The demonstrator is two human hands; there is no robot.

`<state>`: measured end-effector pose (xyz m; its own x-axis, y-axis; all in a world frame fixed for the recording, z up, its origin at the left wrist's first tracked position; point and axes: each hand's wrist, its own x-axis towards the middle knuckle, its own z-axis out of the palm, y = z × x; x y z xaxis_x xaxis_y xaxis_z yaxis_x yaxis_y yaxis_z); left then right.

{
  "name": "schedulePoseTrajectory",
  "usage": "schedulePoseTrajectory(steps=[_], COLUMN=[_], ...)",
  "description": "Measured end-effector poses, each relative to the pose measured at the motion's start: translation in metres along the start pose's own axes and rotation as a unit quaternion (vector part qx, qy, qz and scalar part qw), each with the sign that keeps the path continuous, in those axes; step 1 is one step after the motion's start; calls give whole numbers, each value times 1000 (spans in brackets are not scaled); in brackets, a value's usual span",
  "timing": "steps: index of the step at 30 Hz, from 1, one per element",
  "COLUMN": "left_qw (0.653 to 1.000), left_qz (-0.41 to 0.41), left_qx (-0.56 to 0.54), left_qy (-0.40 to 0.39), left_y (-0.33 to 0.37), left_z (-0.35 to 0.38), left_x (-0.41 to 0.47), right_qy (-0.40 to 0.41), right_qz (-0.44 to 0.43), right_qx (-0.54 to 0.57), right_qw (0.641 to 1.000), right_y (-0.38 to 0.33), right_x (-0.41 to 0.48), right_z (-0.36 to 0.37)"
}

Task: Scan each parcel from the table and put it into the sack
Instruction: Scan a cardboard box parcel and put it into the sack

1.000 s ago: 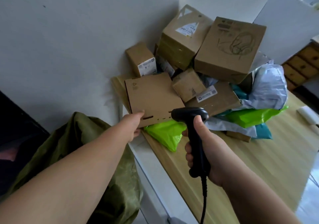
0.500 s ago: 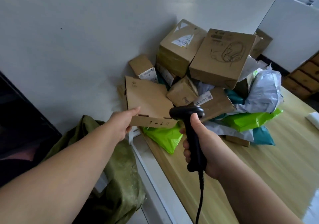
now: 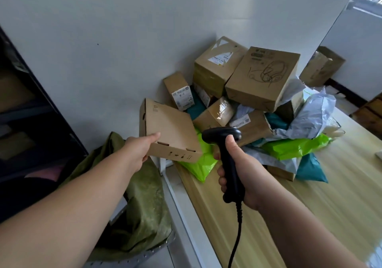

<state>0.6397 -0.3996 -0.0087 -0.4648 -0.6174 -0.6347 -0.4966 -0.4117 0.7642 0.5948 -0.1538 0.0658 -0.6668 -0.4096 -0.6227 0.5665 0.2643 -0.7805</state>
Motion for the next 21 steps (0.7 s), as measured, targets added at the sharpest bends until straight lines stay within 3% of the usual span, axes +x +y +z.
schedulePoseTrajectory(steps=[11, 14, 16, 19, 21], left_qw=[996, 978, 916, 756, 679], left_qz=[81, 178, 299, 487, 565], left_qx=[10, 86, 221, 376, 407], left_qy=[17, 69, 149, 223, 231], left_y=[0, 0, 1, 0, -1], left_z=[-23, -28, -31, -37, -40], left_x=[-53, -77, -99, -136, -157], right_qy=[-19, -22, -7, 11, 20], right_qz=[-28, -69, -116, -155, -164], right_qx=[-4, 9, 25, 77, 119], right_qw=[999, 997, 993, 985, 979], right_y=[-10, -15, -19, -26, -30], right_x=[-34, -47, -55, -65, -70], right_z=[-5, -6, -10, -17, -23])
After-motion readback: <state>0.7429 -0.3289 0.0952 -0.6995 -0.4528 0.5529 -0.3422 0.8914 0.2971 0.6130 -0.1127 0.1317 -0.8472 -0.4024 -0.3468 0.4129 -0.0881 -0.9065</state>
